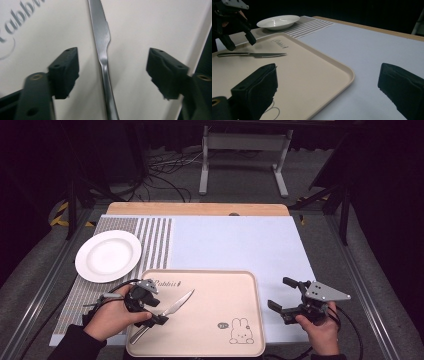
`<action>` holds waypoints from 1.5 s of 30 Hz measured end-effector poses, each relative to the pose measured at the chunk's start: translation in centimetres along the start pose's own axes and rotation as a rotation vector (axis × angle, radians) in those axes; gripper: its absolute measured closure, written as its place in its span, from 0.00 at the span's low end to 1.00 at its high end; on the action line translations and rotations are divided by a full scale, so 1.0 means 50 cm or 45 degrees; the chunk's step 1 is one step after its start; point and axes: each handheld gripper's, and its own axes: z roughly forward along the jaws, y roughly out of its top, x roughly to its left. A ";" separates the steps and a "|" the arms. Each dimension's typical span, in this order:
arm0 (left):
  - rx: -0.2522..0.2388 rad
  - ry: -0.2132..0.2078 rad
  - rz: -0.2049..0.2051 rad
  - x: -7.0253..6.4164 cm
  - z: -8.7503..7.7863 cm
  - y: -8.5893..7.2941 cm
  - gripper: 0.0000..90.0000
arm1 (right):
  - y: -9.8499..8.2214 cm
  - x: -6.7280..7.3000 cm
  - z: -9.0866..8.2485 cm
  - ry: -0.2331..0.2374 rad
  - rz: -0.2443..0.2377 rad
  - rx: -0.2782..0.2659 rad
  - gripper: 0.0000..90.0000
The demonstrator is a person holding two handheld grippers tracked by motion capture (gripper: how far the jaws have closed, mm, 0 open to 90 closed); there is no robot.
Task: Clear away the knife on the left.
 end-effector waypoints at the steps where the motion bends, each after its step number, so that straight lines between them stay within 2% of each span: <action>1: -0.006 0.003 0.016 -0.002 0.000 0.003 0.27 | 0.000 0.000 0.000 0.000 0.000 0.000 0.04; 2: -0.006 0.003 0.016 -0.002 0.000 0.003 0.26 | 0.000 0.000 0.000 0.000 0.000 -0.001 0.04; 4: -0.033 0.000 0.054 -0.005 0.001 0.008 0.25 | 0.000 0.000 0.000 -0.001 0.003 0.000 0.03; 7: -0.108 -0.062 0.087 -0.009 0.011 0.016 0.26 | 0.000 0.000 -0.001 -0.001 0.002 0.000 0.03; 8: -0.108 -0.062 0.087 -0.009 0.011 0.016 0.30 | 0.000 0.000 -0.001 -0.001 0.002 0.000 0.03; 9: -0.121 -0.085 0.098 -0.009 0.015 0.018 0.30 | 0.000 0.000 -0.001 -0.001 0.003 -0.001 0.03; 10: -0.140 -0.082 0.116 -0.009 0.019 0.021 0.37 | 0.000 0.000 -0.001 0.000 0.003 -0.001 0.03; 12: -0.162 -0.066 0.167 -0.008 0.027 0.025 0.45 | 0.000 0.000 -0.001 0.000 0.002 -0.002 0.03; 16: -0.198 -0.070 0.249 -0.010 0.041 0.034 0.60 | 0.000 0.000 -0.001 -0.001 0.001 0.002 0.03; 19: -0.188 -0.075 0.267 -0.010 0.049 0.037 0.76 | 0.000 0.000 -0.001 0.000 0.000 0.002 0.03; 20: -0.179 -0.075 0.283 -0.010 0.054 0.039 0.76 | -0.001 0.000 -0.001 0.000 0.000 0.002 0.03; 21: -0.174 -0.078 0.299 -0.011 0.058 0.040 0.81 | -0.001 -0.001 -0.002 0.000 -0.001 0.002 0.03; 23: -0.138 -0.097 0.365 -0.013 0.072 0.042 0.88 | -0.001 -0.001 -0.002 -0.001 0.000 0.002 0.03; 25: -0.103 -0.084 0.405 -0.017 0.083 0.043 0.94 | -0.001 -0.001 -0.003 -0.001 0.000 0.004 0.03; 27: -0.079 -0.102 0.406 -0.019 0.091 0.044 0.99 | -0.001 -0.001 -0.003 -0.001 -0.001 0.005 0.03; 30: -0.058 -0.103 0.400 -0.019 0.099 0.045 1.00 | -0.002 -0.001 -0.003 -0.002 0.000 0.006 0.03; 34: -0.061 -0.115 0.396 -0.014 0.099 0.045 1.00 | -0.002 -0.001 -0.002 0.001 -0.002 0.005 0.03; 40: -0.063 -0.095 0.385 -0.006 0.093 0.040 1.00 | -0.001 0.000 -0.002 0.002 -0.004 0.005 0.03; 45: -0.067 -0.069 0.349 0.006 0.083 0.028 1.00 | -0.001 -0.001 -0.002 0.002 -0.004 0.006 0.03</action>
